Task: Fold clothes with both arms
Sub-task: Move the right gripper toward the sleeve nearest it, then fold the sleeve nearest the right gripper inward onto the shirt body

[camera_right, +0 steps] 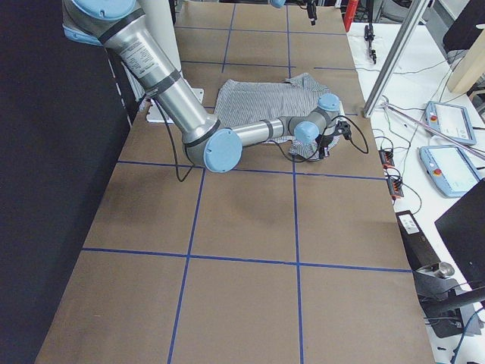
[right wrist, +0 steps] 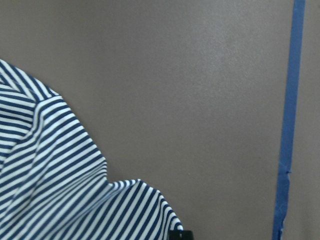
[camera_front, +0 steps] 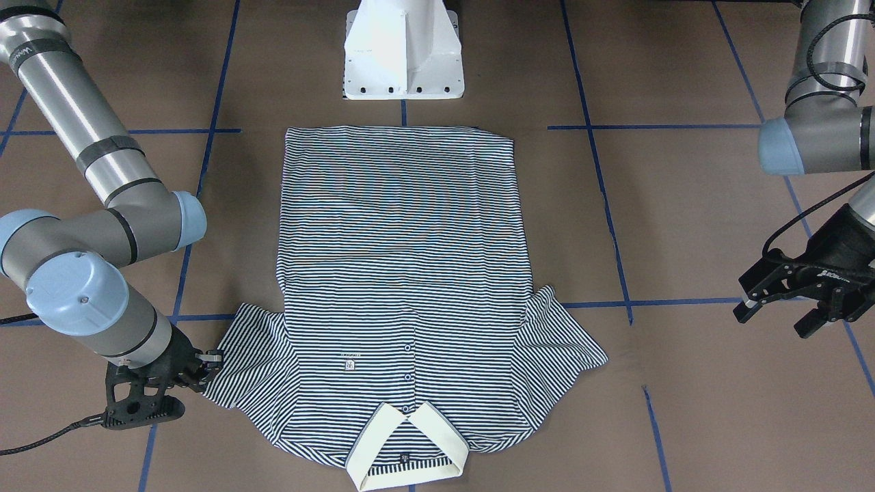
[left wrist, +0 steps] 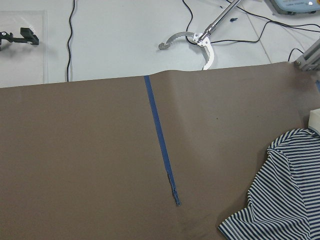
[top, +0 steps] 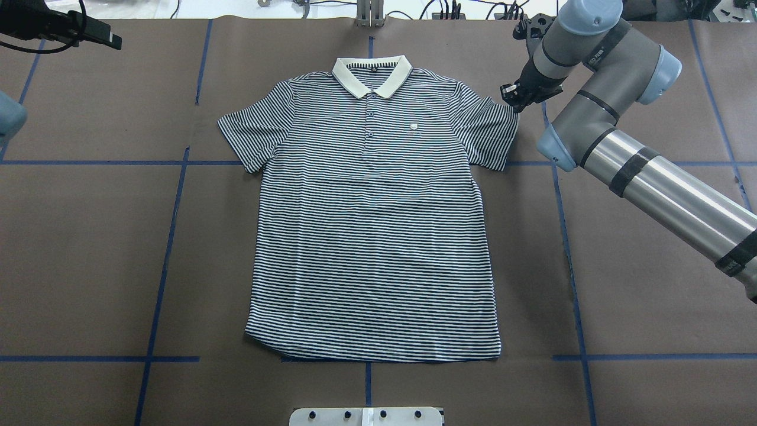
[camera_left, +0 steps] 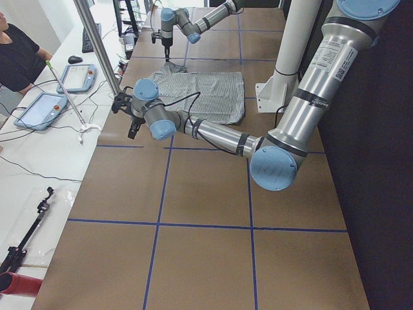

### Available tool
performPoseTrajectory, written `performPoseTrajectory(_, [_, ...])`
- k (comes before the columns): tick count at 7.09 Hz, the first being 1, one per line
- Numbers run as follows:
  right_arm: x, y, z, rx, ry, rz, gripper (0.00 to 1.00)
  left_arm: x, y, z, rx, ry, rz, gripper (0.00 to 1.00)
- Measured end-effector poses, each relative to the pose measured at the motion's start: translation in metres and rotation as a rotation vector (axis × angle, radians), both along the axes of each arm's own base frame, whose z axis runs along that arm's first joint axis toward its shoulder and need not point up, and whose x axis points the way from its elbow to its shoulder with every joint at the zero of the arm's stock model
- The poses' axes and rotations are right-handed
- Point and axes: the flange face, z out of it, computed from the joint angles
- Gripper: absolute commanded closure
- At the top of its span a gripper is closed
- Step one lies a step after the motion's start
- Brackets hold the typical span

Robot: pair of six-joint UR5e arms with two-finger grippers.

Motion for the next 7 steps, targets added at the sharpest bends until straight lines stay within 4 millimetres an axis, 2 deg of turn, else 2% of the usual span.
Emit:
performPoseTrajectory(1, [-0.002, 0.004, -0.020, 0.029, -0.024, -0.007, 1.00, 0.000, 0.000, 0.000, 0.000, 0.000, 0.000, 0.00])
performPoseTrajectory(2, [-0.012, 0.017, -0.051, 0.072, -0.063, -0.029, 1.00, 0.000, 0.000, 0.001, -0.002, -0.001, 0.000, 0.00])
performPoseTrajectory(4, [-0.055, 0.051, -0.112, 0.125, -0.131, -0.077, 1.00, 0.000, 0.001, 0.003, -0.004, -0.002, 0.000, 0.00])
performPoseTrajectory(5, [-0.083, 0.052, -0.139, 0.117, -0.140, -0.057, 1.00, -0.001, 0.001, 0.002, -0.003, -0.001, 0.000, 0.00])
performPoseTrajectory(6, [-0.108, 0.038, -0.161, 0.110, -0.121, -0.027, 1.00, -0.001, 0.001, 0.003, -0.004, -0.001, 0.000, 0.00])
performPoseTrajectory(7, [-0.126, 0.021, -0.174, 0.102, -0.094, -0.004, 1.00, -0.001, 0.001, 0.004, -0.005, -0.001, 0.000, 0.00])
